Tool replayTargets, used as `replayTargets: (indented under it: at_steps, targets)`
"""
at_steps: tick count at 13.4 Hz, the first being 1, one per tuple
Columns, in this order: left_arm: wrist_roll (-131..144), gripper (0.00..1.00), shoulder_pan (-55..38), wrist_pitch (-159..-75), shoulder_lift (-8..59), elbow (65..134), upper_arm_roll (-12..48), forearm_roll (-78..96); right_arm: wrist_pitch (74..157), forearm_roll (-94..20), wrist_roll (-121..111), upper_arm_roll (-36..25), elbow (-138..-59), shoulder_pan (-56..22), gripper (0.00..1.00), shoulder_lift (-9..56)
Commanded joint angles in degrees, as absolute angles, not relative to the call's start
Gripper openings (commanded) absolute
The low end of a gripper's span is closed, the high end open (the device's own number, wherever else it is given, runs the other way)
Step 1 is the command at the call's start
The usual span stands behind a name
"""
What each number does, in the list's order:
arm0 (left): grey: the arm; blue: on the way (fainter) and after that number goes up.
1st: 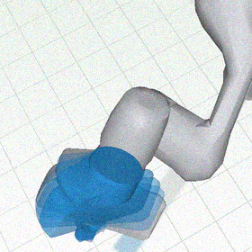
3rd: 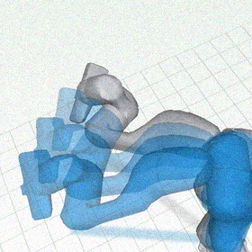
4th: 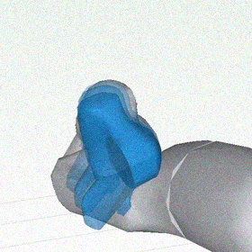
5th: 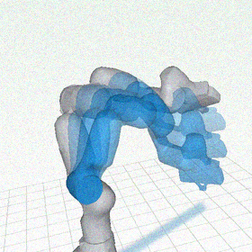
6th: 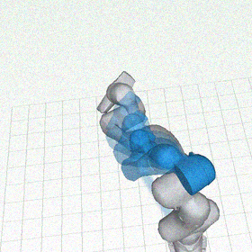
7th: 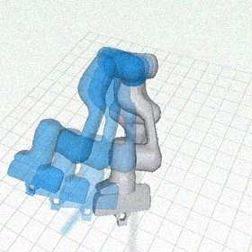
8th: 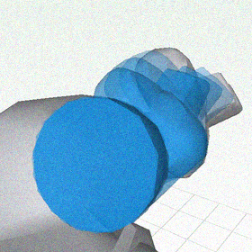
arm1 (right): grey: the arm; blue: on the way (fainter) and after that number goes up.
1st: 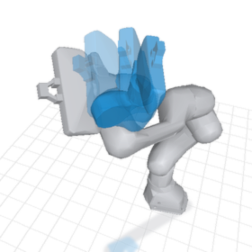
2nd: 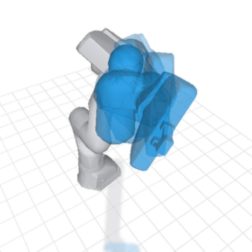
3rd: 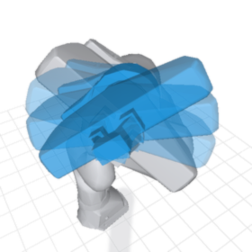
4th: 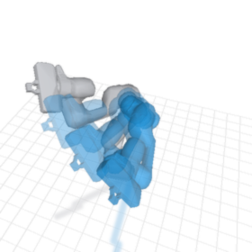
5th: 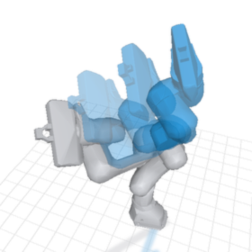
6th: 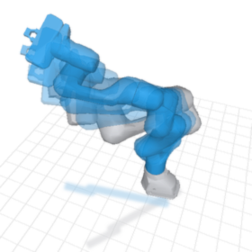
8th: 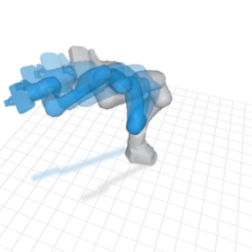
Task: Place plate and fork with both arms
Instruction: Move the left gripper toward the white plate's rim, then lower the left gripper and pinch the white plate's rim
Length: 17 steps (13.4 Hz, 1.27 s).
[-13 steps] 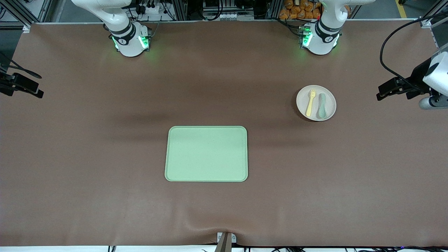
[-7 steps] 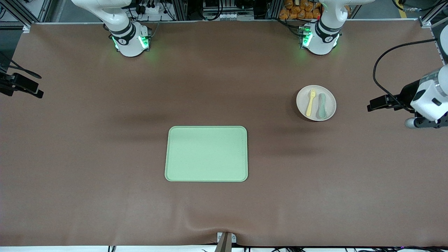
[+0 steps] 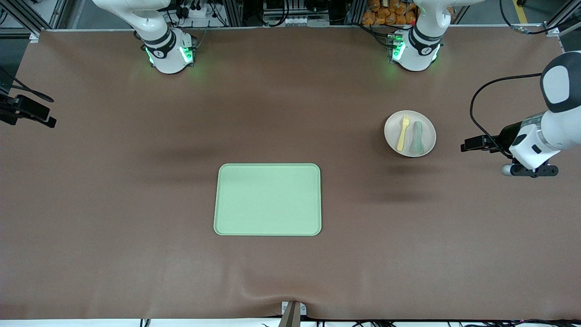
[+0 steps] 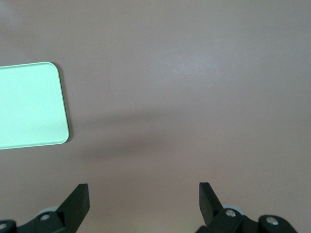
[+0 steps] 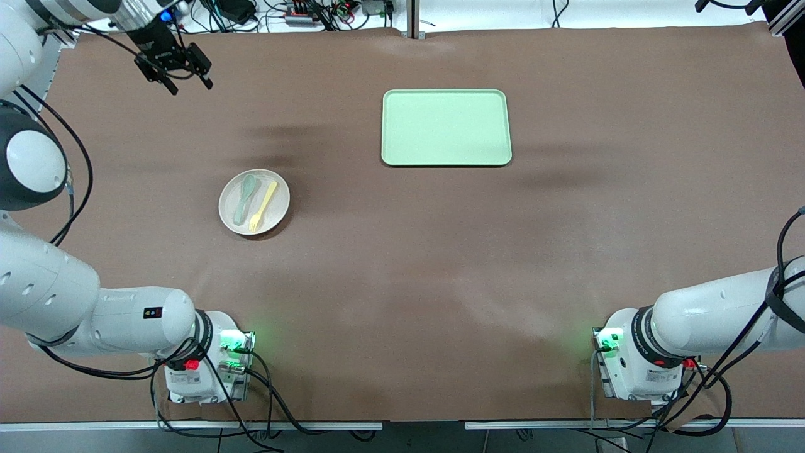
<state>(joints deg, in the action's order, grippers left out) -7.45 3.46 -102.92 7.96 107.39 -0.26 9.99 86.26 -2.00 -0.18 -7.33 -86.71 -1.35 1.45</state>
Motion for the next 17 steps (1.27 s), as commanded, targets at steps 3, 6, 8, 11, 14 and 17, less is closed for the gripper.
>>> replayTargets:
  at_steps: [3, 6, 8, 11, 14, 17]
  targets:
    - [-12.7, 1.00, 5.4, -113.2, 5.5, 120.0, 0.3, 12.5, 86.3, -2.8, 0.9, -7.2, -86.3, -1.5, 1.00, 2.1]
    - [-14.6, 1.00, 5.4, -119.2, 5.2, 126.2, 0.4, 12.6, 86.2, -2.8, 0.8, -7.2, -86.4, -1.2, 1.00, 2.1]
    - [-16.9, 1.00, 5.8, -120.8, 5.7, 127.4, 0.3, 12.6, 86.3, -2.8, 0.8, -7.2, -86.4, -1.4, 1.00, 2.4]
    - [-20.3, 1.00, 6.2, -125.0, 6.1, 131.8, 0.3, 13.2, 86.3, -2.8, 0.8, -7.2, -86.4, -1.8, 1.00, 2.7]
    - [-27.4, 1.00, 8.7, -129.3, 8.3, 135.6, 0.3, 18.2, 86.1, -2.8, 0.7, -7.2, -86.4, -1.7, 1.00, 2.6]
    - [-29.9, 1.00, 9.4, -129.9, 11.0, 136.0, 0.4, 21.4, 86.2, -2.6, 0.6, -7.2, -86.4, -1.8, 1.00, 2.5]
